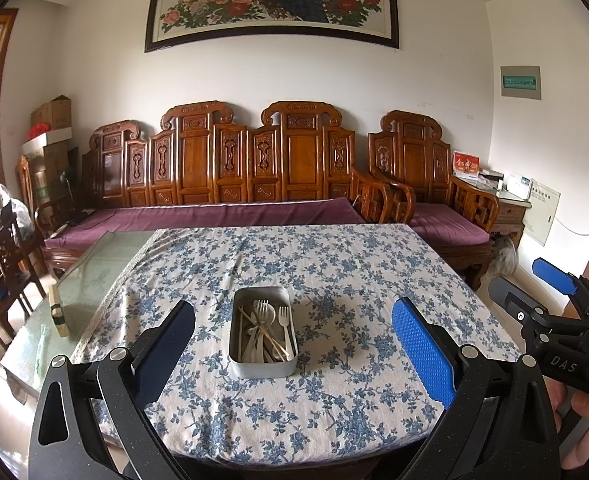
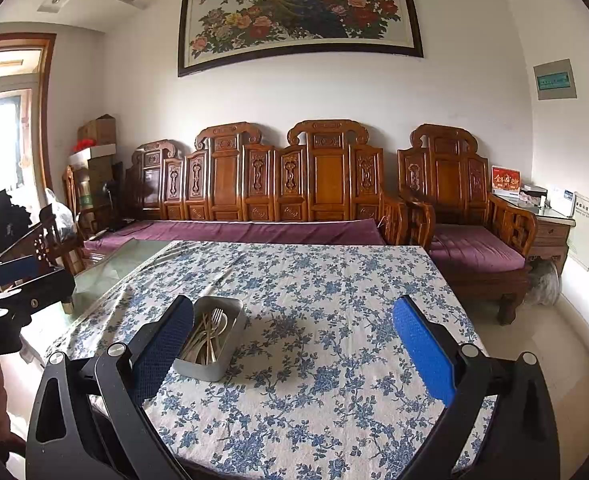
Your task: Organize utensils
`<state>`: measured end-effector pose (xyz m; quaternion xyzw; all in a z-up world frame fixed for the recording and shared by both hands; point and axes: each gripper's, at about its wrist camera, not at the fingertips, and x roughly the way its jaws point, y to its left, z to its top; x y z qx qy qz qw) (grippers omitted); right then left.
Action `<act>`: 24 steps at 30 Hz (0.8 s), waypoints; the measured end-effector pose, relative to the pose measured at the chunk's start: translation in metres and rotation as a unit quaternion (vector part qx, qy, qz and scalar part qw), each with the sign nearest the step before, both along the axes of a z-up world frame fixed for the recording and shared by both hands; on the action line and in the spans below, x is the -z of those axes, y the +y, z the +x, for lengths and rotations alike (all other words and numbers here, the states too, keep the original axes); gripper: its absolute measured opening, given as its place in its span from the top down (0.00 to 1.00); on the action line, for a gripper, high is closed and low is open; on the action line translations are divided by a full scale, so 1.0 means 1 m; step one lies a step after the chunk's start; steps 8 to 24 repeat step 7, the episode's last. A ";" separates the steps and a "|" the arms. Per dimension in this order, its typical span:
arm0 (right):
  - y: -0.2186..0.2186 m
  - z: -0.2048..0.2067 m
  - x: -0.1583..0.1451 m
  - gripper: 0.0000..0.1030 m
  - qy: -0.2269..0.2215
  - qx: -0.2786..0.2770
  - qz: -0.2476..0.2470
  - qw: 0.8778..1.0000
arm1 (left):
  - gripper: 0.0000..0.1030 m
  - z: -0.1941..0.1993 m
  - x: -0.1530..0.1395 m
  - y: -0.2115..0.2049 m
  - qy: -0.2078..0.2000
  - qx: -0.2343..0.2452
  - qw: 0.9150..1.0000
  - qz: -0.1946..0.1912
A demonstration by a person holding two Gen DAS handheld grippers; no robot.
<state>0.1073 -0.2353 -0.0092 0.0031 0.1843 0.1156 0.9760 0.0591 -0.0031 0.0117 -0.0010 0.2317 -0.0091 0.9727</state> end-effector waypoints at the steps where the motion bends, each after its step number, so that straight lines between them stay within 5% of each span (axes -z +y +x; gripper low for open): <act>1: 0.000 0.001 -0.001 0.03 0.000 0.000 0.000 1.000 | 0.08 0.000 0.000 -0.001 0.000 0.000 1.000 0.000; 24: 0.001 0.001 -0.001 0.03 0.000 0.000 0.000 1.000 | 0.08 0.000 0.000 0.000 0.001 0.000 1.000 0.000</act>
